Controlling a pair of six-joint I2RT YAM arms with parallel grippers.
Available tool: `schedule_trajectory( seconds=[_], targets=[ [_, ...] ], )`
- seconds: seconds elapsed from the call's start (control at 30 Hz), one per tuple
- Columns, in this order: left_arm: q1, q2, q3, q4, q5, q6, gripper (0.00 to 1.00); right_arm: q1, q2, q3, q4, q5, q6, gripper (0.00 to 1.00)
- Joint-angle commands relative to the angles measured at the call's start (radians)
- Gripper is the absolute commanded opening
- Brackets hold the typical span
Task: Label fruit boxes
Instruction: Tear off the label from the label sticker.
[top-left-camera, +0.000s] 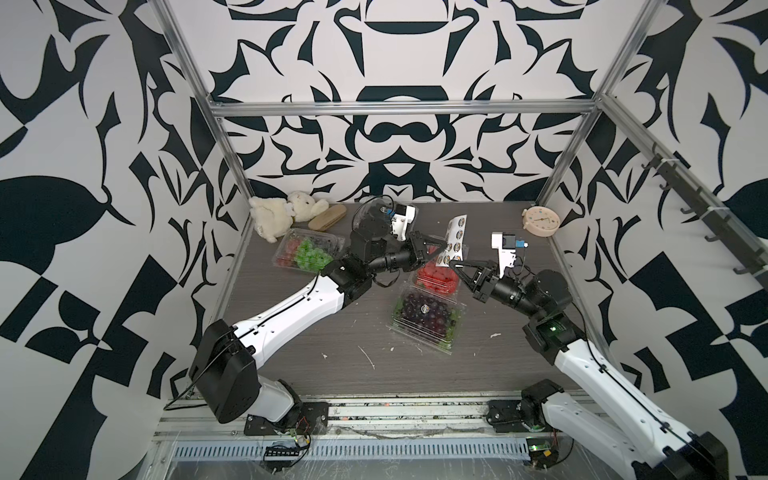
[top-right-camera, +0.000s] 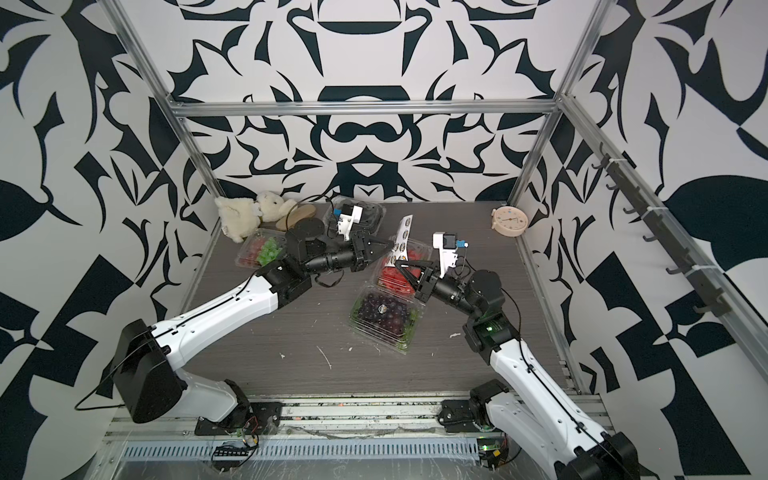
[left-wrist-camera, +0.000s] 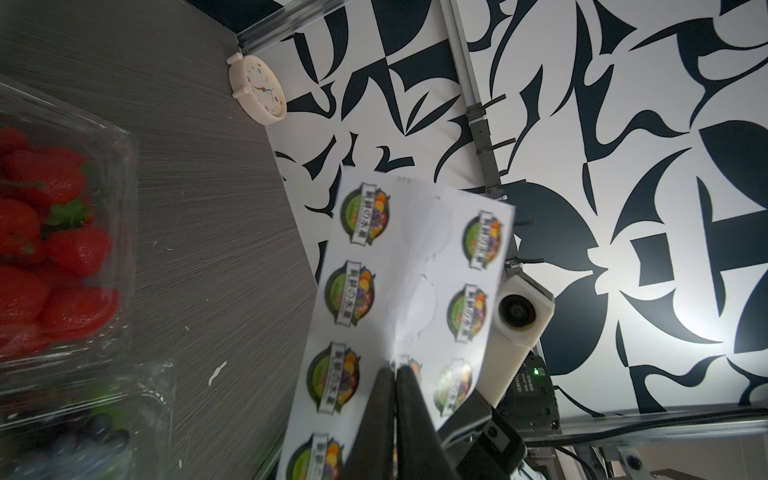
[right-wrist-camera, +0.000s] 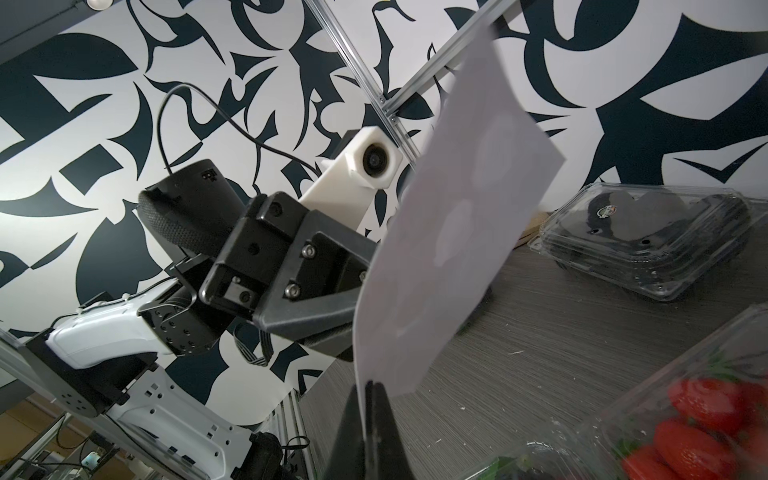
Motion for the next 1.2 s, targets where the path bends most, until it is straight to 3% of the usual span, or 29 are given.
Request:
schedule_trajectory(
  seconds=[0.0, 0.8, 1.0, 1.17],
  targets=[
    [0.003, 0.008, 0.034, -0.018, 0.006, 0.018, 0.00, 0.004, -0.007, 0.013, 0.042, 0.002, -0.020, 0.00],
    [0.035, -0.118, 0.092, -0.215, -0.073, 0.179, 0.00, 0.005, -0.033, -0.017, -0.034, 0.077, -0.079, 0.00],
    [0.102, -0.054, 0.116, -0.296, -0.082, 0.236, 0.00, 0.003, -0.117, -0.026, -0.122, 0.172, -0.145, 0.00],
    [0.131, 0.094, 0.194, -0.342, -0.080, 0.289, 0.00, 0.001, -0.169, -0.037, -0.180, 0.237, -0.185, 0.00]
  ],
)
